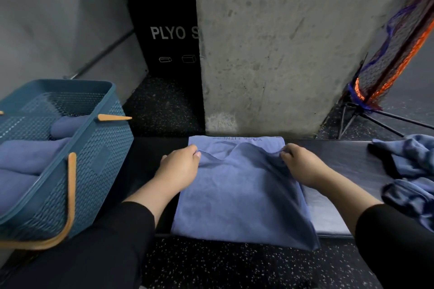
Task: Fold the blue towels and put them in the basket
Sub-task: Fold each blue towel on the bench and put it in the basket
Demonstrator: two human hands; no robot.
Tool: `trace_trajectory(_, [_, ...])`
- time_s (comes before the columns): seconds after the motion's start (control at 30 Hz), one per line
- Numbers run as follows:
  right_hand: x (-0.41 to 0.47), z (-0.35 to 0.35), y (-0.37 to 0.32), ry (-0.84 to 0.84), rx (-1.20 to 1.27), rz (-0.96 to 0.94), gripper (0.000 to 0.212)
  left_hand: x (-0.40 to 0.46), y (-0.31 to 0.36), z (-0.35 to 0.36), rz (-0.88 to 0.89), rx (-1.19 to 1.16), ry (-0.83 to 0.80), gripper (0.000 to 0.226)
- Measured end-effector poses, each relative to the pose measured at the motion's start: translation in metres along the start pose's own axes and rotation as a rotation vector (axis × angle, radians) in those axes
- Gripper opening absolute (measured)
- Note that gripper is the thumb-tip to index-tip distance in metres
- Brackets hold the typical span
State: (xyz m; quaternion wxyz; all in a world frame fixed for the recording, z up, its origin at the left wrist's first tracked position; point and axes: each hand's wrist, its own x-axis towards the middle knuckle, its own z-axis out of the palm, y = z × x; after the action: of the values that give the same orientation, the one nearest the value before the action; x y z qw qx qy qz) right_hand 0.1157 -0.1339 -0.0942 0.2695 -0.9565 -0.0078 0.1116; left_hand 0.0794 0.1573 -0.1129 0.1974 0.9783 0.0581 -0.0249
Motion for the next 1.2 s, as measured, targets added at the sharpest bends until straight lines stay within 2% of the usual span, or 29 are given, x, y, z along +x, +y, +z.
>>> trace_trajectory(0.13, [-0.017,-0.007,0.008,-0.115,-0.050,0.002,0.021,-0.012,-0.003,-0.007,0.026,0.026,-0.083,0.034])
trace_trajectory(0.27, [-0.034,-0.011,0.014,-0.159,-0.056,-0.028,0.022,-0.024,-0.007,-0.012,0.027,0.006,-0.177,0.038])
trace_trajectory(0.33, [-0.039,-0.014,0.015,-0.118,-0.061,-0.080,0.021,-0.028,-0.009,-0.016,0.033,-0.004,-0.183,0.037])
trace_trajectory(0.4, [-0.043,-0.019,0.015,-0.034,0.069,-0.095,0.021,-0.029,-0.009,-0.025,0.050,-0.055,-0.121,0.035])
trace_trajectory(0.5, [-0.044,-0.031,0.010,0.021,0.492,-0.057,0.024,-0.030,-0.006,-0.041,0.015,-0.447,0.033,0.033])
trace_trajectory(0.57, [-0.040,-0.038,0.002,0.087,0.620,-0.052,0.025,-0.025,-0.006,-0.049,-0.052,-0.715,0.146,0.029])
trace_trajectory(0.6, [-0.036,-0.041,-0.002,0.136,0.641,-0.047,0.026,-0.020,-0.007,-0.051,-0.085,-0.765,0.189,0.028])
trace_trajectory(0.7, [-0.016,-0.039,-0.007,0.269,0.520,-0.039,0.030,-0.002,-0.011,-0.044,-0.131,-0.614,0.236,0.028])
trace_trajectory(0.77, [0.001,-0.032,-0.006,0.281,0.352,-0.052,0.023,0.010,-0.014,-0.032,-0.146,-0.432,0.232,0.031])
trace_trajectory(0.9, [0.034,-0.010,0.004,0.269,0.165,-0.067,0.015,0.030,-0.022,-0.015,-0.170,-0.290,0.210,0.026])
trace_trajectory(1.1, [0.054,0.008,0.023,0.172,-0.054,-0.127,0.008,0.050,-0.033,0.005,-0.004,-0.136,0.111,0.008])
trace_trajectory(1.2, [0.054,0.013,0.029,0.163,-0.141,-0.202,0.011,0.052,-0.040,0.014,0.091,-0.039,0.099,0.007])
